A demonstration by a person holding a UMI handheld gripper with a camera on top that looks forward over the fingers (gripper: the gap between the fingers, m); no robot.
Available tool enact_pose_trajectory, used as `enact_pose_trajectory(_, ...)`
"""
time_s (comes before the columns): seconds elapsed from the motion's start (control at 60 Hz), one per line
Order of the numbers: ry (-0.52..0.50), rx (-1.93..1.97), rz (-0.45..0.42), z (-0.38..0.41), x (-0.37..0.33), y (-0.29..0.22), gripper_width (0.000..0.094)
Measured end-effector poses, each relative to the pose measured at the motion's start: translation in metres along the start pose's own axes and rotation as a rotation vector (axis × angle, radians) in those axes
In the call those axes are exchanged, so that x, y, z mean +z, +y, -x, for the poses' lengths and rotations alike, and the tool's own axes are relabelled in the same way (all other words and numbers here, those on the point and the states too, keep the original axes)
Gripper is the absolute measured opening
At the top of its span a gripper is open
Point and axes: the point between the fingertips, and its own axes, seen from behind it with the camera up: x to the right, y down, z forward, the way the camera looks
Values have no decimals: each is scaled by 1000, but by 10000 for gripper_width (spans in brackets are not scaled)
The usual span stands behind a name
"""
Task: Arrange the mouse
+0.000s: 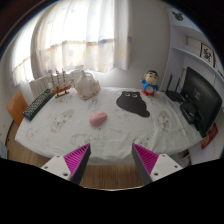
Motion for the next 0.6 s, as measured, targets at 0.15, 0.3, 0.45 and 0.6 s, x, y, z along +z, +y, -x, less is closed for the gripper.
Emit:
enact_pose_trajectory(0.15, -59, -28, -29, 58, 18, -5, 852)
enact_pose_trajectory(0.3, -91, -50, -64, 99, 36, -15, 854)
enact_pose_trajectory(0.45, -75, -33, -128, 112, 68, -21, 855)
enact_pose_trajectory(0.6, -31, -12, -177, 107, 115, -22, 854)
